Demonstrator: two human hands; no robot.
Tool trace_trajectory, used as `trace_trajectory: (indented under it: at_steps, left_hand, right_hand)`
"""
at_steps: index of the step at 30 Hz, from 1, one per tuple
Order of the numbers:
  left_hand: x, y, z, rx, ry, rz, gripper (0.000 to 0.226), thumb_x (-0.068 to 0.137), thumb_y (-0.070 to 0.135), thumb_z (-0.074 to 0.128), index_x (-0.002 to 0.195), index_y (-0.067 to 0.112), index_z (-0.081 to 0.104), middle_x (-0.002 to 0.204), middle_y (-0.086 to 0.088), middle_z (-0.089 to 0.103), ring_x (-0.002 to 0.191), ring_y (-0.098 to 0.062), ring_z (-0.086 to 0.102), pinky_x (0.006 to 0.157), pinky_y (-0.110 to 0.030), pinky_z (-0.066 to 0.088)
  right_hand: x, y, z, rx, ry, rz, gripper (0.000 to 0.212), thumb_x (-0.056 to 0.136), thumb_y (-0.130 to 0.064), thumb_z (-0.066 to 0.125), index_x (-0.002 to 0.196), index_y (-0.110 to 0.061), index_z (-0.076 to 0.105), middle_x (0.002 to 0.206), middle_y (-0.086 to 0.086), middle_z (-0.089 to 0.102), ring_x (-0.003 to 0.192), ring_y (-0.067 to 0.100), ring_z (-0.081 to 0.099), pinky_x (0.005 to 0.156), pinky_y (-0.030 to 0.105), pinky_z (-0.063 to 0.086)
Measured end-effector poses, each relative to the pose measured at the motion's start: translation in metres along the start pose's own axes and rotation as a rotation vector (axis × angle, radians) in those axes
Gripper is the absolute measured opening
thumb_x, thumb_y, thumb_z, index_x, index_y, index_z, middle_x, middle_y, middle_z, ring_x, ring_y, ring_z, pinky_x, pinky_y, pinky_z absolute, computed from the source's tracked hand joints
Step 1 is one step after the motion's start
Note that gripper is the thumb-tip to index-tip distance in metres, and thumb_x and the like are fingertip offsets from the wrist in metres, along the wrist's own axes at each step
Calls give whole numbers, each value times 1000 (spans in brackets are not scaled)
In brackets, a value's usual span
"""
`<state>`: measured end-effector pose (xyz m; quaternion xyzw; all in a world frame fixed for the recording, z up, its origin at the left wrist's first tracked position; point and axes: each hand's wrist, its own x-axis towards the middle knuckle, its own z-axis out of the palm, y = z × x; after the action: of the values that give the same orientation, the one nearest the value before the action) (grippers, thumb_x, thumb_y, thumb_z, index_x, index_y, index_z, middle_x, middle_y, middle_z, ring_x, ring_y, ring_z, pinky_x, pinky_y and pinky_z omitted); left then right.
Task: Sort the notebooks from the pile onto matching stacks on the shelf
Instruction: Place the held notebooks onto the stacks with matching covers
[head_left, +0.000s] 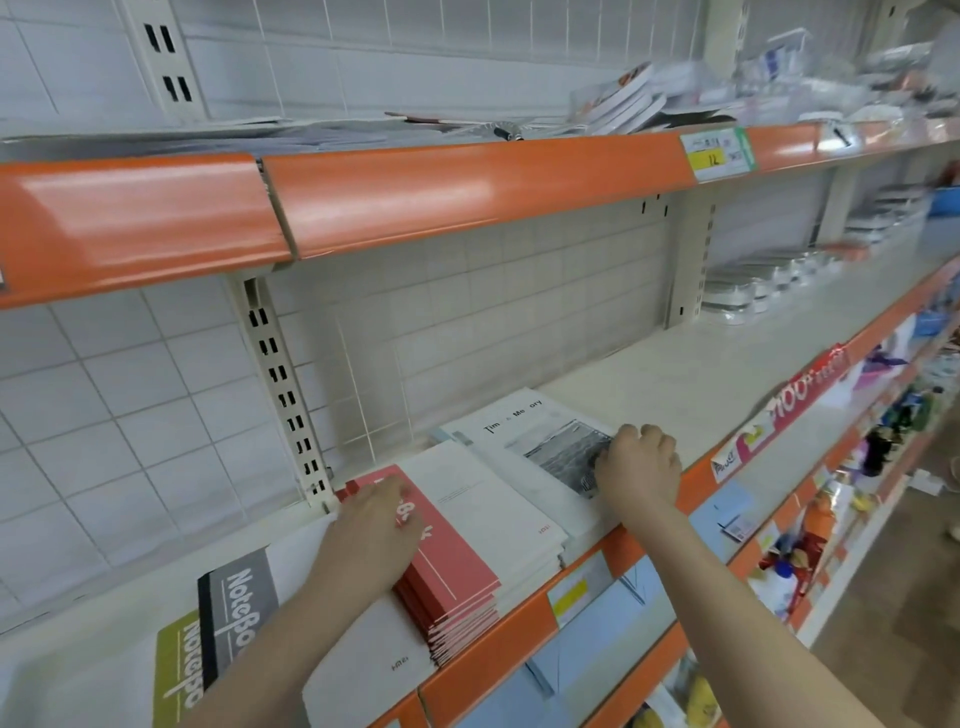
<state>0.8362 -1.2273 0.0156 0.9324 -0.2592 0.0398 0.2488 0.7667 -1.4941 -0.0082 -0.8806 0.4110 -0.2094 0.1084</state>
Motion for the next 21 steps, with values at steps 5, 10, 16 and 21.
trace_trajectory:
  at_steps: [5,10,16,21]
  left_hand:
    - [43,-18,-12,-99,73,-172,26,95,16,45,117,10,58,121,-14,56,111,-31,52,91,-34,42]
    - [52,-26,1,-265,121,-227,30,98,10,38,70,8,49,70,-7,49,66,-21,44,59,-30,29]
    - [46,-18,14,-461,269,-297,29,97,7,37,83,1,61,68,-4,54,73,-20,50,60,-28,32]
    - [44,-15,16,-610,410,-374,35,96,6,33,88,-1,66,84,-11,62,80,-25,55,63,-27,33]
  right_hand:
    - [-7,5,17,-41,14,-146,35,97,-27,40,118,-3,56,125,15,54,119,34,46,106,42,28]
    - [-35,0,-3,362,79,-198,21,95,-14,43,82,-5,57,83,10,58,79,31,52,61,32,32]
    - [-114,-38,-20,782,-163,-308,21,100,-22,43,102,-14,62,95,-7,58,90,10,52,72,23,36]
    - [-120,-44,-3,737,-68,-301,17,97,-23,45,105,-19,59,103,-10,54,100,9,50,83,21,35]
